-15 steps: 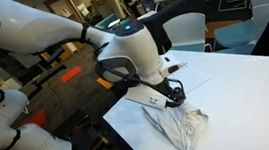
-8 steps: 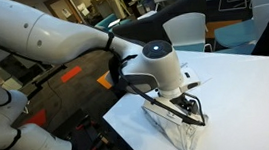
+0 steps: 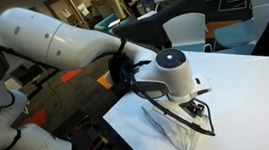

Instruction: Put the bottle and cable in the bag

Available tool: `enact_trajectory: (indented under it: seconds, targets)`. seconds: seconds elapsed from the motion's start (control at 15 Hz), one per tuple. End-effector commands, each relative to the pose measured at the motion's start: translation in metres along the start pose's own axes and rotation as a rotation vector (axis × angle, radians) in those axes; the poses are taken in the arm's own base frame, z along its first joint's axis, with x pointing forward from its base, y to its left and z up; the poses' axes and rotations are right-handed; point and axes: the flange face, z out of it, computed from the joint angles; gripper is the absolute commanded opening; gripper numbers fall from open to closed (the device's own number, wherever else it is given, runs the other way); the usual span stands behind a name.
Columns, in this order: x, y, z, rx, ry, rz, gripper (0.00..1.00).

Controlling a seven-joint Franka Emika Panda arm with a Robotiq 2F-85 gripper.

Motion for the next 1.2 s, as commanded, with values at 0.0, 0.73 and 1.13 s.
enact_trajectory:
  seconds: [0.0, 0.73, 1.13]
  targets:
    - [0.004, 0.007, -0.004, 0.012, 0.023, 0.026, 0.51]
    - [-0.004, -0.037, -0.064, -0.023, -0.050, -0.075, 0.02]
    - [-0.001, -0.088, -0.156, -0.164, -0.054, -0.171, 0.03]
